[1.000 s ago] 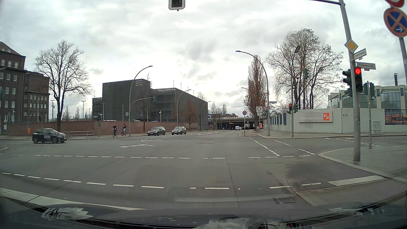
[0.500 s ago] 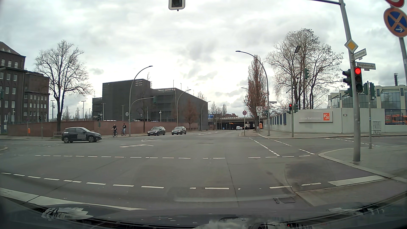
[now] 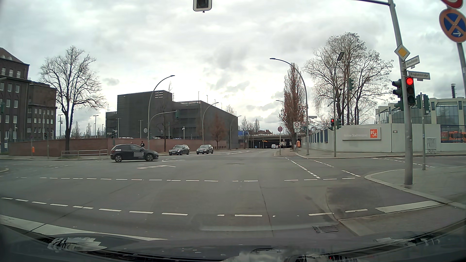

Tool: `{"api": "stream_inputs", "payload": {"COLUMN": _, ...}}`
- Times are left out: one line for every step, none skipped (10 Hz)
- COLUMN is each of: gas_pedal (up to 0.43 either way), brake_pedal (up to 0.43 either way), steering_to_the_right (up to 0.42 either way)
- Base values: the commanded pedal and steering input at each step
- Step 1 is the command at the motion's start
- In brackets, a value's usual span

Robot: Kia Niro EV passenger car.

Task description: Follow the waypoints while adhering to traffic rules and regulations

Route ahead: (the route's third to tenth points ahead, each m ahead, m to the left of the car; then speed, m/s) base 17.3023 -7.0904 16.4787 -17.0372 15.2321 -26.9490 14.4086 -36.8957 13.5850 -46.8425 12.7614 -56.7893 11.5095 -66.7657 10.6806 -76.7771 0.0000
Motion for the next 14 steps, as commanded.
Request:
{"api": "stream_inputs", "payload": {"gas_pedal": 0.0, "brake_pedal": 0.409, "steering_to_the_right": -0.017}}
{"api": "stream_inputs", "payload": {"gas_pedal": 0.0, "brake_pedal": 0.409, "steering_to_the_right": -0.017}}
{"api": "stream_inputs", "payload": {"gas_pedal": 0.0, "brake_pedal": 0.409, "steering_to_the_right": -0.017}}
{"api": "stream_inputs", "payload": {"gas_pedal": 0.0, "brake_pedal": 0.409, "steering_to_the_right": -0.017}}
{"api": "stream_inputs", "payload": {"gas_pedal": 0.0, "brake_pedal": 0.409, "steering_to_the_right": -0.018}}
{"api": "stream_inputs", "payload": {"gas_pedal": 0.0, "brake_pedal": 0.409, "steering_to_the_right": -0.017}}
{"api": "stream_inputs", "payload": {"gas_pedal": 0.0, "brake_pedal": 0.409, "steering_to_the_right": -0.017}}
{"api": "stream_inputs", "payload": {"gas_pedal": 0.0, "brake_pedal": 0.409, "steering_to_the_right": -0.017}}
{"api": "stream_inputs", "payload": {"gas_pedal": 0.0, "brake_pedal": 0.409, "steering_to_the_right": -0.017}}
{"api": "stream_inputs", "payload": {"gas_pedal": 0.0, "brake_pedal": 0.409, "steering_to_the_right": -0.017}}
{"api": "stream_inputs", "payload": {"gas_pedal": 0.0, "brake_pedal": 0.409, "steering_to_the_right": -0.018}}
{"api": "stream_inputs", "payload": {"gas_pedal": 0.0, "brake_pedal": 0.409, "steering_to_the_right": -0.017}}
{"api": "stream_inputs", "payload": {"gas_pedal": 0.0, "brake_pedal": 0.402, "steering_to_the_right": -0.017}}
{"api": "stream_inputs", "payload": {"gas_pedal": 0.0, "brake_pedal": 0.409, "steering_to_the_right": -0.017}}
